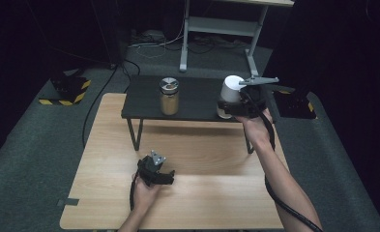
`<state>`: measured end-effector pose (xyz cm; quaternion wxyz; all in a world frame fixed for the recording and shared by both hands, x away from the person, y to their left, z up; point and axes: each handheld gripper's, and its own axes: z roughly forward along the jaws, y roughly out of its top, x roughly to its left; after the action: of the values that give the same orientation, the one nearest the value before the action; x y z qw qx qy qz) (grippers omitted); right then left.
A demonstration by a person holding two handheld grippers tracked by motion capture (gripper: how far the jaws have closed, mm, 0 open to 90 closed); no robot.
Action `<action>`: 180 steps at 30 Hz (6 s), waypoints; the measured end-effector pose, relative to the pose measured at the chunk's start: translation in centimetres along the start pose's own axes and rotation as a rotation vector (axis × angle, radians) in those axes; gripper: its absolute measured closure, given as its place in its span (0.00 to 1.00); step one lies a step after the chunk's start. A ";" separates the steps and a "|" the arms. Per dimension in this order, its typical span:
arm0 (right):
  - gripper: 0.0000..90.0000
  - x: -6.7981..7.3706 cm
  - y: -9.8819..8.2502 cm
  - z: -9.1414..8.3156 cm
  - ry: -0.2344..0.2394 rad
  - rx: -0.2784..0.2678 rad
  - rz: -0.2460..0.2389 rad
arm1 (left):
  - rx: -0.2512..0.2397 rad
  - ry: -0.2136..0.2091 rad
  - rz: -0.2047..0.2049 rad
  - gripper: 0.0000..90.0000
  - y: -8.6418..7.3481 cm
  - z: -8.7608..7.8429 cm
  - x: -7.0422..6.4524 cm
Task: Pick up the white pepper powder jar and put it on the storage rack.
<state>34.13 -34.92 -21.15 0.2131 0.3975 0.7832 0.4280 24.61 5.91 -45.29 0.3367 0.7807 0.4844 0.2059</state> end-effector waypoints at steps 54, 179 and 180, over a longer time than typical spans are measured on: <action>0.14 0.3 1.0 3.5 -0.063 0.011 0.032 | 0.001 0.000 -0.001 0.06 0.0 0.0 0.0; 0.12 1.7 -26.4 2.7 -0.197 0.175 0.124 | 0.001 0.005 0.002 0.07 0.0 0.0 -0.1; 0.12 1.7 -26.4 2.7 -0.197 0.175 0.125 | 0.001 0.005 0.002 0.07 0.0 0.0 -0.1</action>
<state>23.30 -40.60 -44.74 0.2266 0.5025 0.7666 0.3295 24.56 5.87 -45.28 0.3351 0.7807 0.4847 0.2080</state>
